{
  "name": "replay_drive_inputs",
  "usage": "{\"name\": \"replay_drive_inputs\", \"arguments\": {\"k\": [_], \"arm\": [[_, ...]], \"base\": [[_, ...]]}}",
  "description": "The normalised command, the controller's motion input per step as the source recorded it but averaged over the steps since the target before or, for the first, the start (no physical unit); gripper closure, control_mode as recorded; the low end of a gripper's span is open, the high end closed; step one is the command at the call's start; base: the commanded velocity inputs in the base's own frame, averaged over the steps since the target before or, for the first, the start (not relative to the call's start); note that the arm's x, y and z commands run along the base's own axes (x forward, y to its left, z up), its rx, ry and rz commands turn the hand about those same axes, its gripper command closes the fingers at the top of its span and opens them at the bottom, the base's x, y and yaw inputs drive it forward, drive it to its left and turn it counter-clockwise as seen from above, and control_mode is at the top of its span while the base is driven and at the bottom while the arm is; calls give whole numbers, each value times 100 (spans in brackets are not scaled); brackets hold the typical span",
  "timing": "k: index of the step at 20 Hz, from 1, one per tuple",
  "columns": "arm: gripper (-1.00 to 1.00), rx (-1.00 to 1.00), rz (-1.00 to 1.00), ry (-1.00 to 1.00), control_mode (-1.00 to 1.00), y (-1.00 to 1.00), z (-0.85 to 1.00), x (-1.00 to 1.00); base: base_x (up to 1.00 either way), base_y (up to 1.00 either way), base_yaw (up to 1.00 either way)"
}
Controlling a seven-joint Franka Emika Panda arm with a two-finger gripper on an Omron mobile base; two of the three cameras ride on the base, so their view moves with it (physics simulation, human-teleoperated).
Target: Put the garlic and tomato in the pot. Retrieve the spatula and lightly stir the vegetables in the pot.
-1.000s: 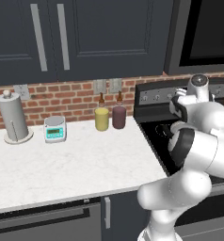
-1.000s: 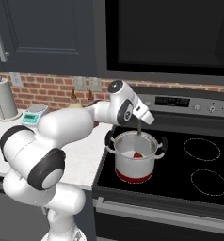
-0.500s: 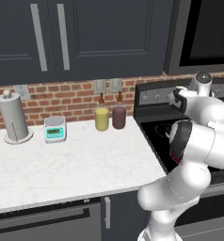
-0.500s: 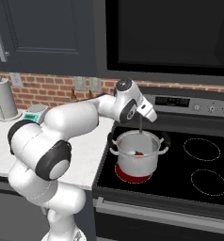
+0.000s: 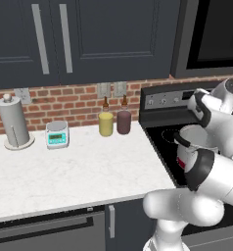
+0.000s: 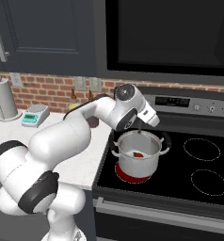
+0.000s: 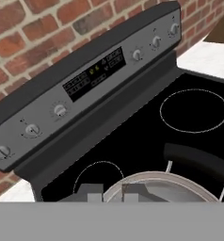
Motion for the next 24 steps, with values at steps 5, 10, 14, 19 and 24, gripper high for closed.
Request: {"name": "replay_drive_inputs", "arguments": {"k": [5,10,14,19,24], "arm": [[100,0,0,-13,-100,0,37,-21],[100,0,-1,3,-100,-6,0,-1],[100,0,-4,10,-100,-19,-2,-12],[100,0,-5,10,-100,-13,0,-31],[100,3,0,7,-100,3,-11,-10]], "base": [[0,0,0],[0,0,0],[0,0,0],[0,0,0],[0,0,0]]}}
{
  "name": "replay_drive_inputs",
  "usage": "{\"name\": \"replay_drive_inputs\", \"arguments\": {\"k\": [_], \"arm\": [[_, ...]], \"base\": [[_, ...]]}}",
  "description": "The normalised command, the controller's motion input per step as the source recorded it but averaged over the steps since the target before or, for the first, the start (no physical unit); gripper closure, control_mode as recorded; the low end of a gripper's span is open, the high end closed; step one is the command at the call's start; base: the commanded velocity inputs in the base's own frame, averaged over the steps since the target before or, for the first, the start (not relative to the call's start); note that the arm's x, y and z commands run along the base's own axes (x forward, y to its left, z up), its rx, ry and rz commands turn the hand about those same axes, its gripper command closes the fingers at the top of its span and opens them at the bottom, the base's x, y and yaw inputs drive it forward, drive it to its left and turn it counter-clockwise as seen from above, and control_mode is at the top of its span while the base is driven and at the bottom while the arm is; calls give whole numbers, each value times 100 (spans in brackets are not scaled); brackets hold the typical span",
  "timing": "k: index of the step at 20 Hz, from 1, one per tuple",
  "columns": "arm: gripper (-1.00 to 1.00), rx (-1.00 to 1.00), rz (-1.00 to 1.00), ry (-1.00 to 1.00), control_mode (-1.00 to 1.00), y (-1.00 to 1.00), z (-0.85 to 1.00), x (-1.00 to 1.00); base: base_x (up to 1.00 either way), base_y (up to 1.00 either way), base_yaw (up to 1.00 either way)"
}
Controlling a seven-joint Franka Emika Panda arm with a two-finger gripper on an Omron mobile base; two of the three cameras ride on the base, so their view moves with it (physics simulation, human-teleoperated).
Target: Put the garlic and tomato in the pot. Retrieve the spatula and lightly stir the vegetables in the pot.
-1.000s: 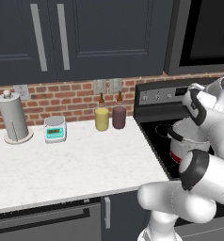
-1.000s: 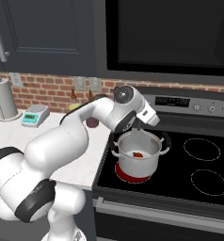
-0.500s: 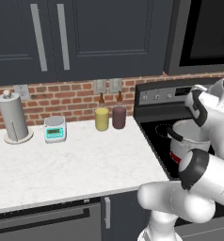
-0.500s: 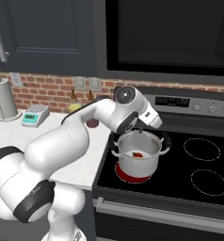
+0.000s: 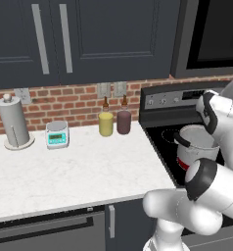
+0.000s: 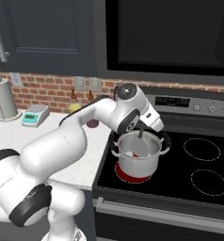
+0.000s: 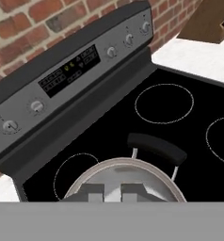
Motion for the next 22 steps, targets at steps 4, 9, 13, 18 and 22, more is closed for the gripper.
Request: {"name": "replay_drive_inputs", "arguments": {"k": [4,9,13,18,22], "arm": [[100,3,0,7,-100,9,-48,18],[100,0,0,2,-100,15,-62,24],[100,0,0,-9,-100,20,-21,9],[100,-4,0,-34,-100,12,0,0],[100,-7,0,-27,-100,0,-1,0]], "base": [[0,0,0],[0,0,0],[0,0,0],[0,0,0],[0,0,0]]}}
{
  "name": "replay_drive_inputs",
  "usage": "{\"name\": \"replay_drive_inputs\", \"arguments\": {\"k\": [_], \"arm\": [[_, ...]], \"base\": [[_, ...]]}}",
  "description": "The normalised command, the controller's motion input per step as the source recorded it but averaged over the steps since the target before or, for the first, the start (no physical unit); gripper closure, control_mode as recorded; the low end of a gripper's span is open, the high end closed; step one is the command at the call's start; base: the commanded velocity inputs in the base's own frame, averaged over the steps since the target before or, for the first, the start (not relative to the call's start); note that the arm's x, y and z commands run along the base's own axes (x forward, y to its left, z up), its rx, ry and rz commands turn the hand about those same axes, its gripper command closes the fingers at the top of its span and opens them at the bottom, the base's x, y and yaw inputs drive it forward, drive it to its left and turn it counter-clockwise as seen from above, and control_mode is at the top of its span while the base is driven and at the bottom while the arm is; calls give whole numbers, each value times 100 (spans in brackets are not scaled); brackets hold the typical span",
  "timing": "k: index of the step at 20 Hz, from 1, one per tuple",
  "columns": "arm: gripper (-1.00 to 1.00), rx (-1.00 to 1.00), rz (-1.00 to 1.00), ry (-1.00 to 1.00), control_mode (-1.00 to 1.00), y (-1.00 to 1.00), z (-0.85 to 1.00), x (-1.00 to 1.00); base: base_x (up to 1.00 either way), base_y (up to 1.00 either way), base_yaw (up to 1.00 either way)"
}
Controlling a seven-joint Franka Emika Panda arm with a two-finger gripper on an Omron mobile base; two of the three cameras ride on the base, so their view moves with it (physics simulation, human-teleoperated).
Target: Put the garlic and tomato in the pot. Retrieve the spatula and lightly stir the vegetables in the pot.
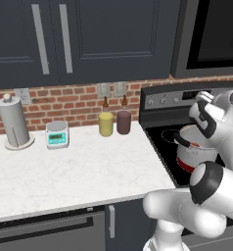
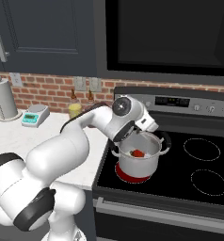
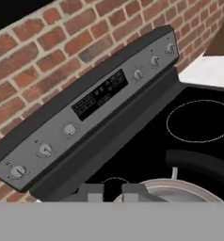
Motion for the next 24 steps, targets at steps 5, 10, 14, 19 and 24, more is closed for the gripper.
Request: {"name": "replay_drive_inputs", "arguments": {"k": [5,10,14,19,24], "arm": [[100,-13,-3,-4,-100,0,-11,-2],[100,-3,-5,20,-100,0,16,-22],[100,1,-7,31,-100,0,94,-31],[100,1,-3,41,-100,0,65,-5],[100,0,0,39,-100,10,-29,0]], "base": [[0,0,0],[0,0,0],[0,0,0],[0,0,0],[0,0,0]]}}
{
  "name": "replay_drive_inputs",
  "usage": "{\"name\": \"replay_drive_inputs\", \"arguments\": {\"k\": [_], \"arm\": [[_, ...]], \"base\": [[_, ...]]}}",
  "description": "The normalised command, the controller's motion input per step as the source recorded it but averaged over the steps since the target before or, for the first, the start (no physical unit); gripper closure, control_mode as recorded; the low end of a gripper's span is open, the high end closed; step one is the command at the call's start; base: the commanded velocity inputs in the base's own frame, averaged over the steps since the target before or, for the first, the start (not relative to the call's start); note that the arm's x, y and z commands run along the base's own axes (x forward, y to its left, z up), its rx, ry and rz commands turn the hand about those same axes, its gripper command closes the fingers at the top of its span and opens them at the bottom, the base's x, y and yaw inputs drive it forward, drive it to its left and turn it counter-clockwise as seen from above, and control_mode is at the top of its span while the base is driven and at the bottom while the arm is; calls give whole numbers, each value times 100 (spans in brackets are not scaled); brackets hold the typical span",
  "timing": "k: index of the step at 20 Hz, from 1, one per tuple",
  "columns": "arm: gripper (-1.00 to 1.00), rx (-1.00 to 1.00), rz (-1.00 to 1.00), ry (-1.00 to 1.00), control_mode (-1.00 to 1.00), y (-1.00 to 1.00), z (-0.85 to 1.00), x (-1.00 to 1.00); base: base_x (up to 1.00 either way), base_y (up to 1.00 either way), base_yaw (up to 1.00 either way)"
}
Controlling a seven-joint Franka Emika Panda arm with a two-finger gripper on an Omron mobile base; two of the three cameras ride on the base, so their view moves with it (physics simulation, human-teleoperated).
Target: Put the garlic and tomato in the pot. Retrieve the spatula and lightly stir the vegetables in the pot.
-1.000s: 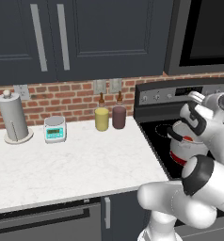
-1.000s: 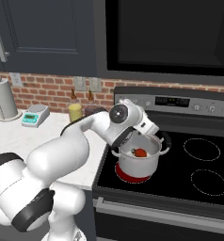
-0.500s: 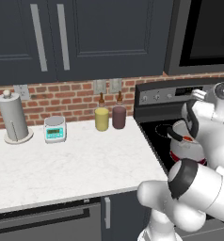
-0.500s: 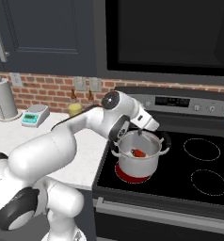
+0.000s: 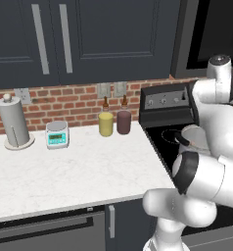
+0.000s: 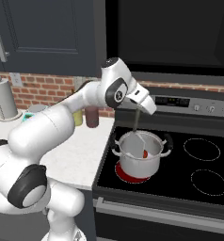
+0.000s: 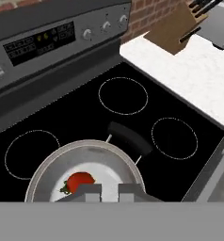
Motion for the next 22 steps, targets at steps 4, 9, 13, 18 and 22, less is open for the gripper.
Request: {"name": "replay_drive_inputs", "arguments": {"k": [4,9,13,18,22], "arm": [[100,0,0,27,-100,19,-75,0],[100,0,1,7,-100,14,-78,0],[100,0,2,0,-100,12,-43,2],[100,1,1,-1,-100,3,-2,19],[100,2,0,-6,-100,0,6,20]], "base": [[0,0,0],[0,0,0],[0,0,0],[0,0,0],[0,0,0]]}}
